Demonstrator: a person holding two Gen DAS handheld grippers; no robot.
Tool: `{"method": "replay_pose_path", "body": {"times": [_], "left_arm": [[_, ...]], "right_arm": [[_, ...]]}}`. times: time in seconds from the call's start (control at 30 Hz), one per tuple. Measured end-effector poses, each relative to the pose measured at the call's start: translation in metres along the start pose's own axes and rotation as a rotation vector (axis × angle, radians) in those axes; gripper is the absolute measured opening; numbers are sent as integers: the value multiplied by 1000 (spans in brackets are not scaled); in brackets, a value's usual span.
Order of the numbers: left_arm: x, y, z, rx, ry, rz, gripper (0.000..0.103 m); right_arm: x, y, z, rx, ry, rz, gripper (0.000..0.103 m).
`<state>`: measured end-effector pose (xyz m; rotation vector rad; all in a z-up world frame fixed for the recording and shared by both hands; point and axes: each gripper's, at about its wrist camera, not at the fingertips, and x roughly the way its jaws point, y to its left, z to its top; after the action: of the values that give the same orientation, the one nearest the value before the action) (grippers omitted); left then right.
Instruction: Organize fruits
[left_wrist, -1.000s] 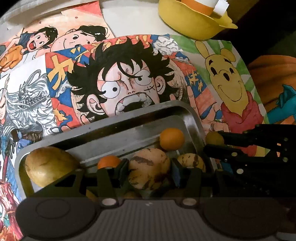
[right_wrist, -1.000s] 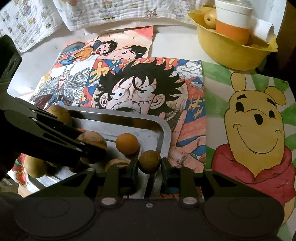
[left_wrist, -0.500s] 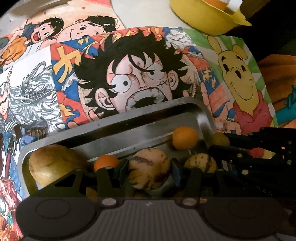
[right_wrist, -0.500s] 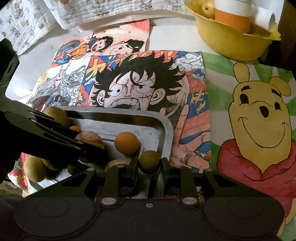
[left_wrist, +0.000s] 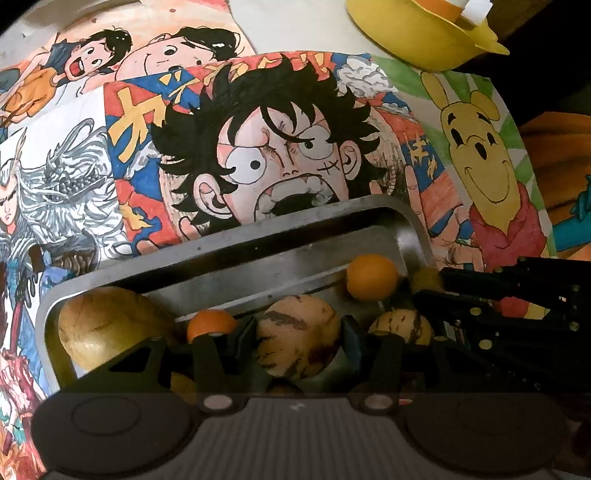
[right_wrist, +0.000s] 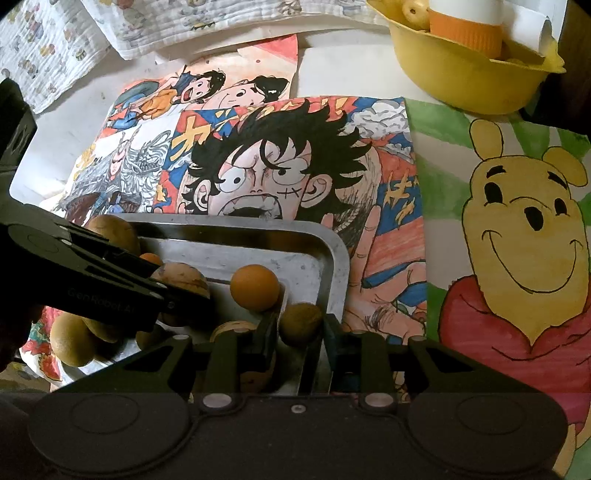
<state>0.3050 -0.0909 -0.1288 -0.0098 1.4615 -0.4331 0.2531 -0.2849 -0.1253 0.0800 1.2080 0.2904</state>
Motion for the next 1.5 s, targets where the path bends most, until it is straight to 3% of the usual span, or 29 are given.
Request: {"method": "replay_pose_path", "body": {"times": [0.3,0.47,0.77,1.07,1.3,1.5], "left_arm": [[-5,5,-2,-72,-4,-10,54],[-14,6,-2,-98,-34,-18,58],[-34,3,-7,-119,-110,6,83],[-51,6,-21,-162,-192,66,93],[-66,4,-42,-186,-282,128,100],[-78,5,-70,-231,-376,139,102]], "right_arm": [[-4,-5,-2,19,-4,1,40],[-9,-6,-3,20,-17,2,54],[-19,-7,-6,44,-57,18,72],[-32,-8,-12,49,-93,16,92],[-43,-1,-18,8,-123,21,98],[-57,7,-27,-21,-188,33,102]]}}
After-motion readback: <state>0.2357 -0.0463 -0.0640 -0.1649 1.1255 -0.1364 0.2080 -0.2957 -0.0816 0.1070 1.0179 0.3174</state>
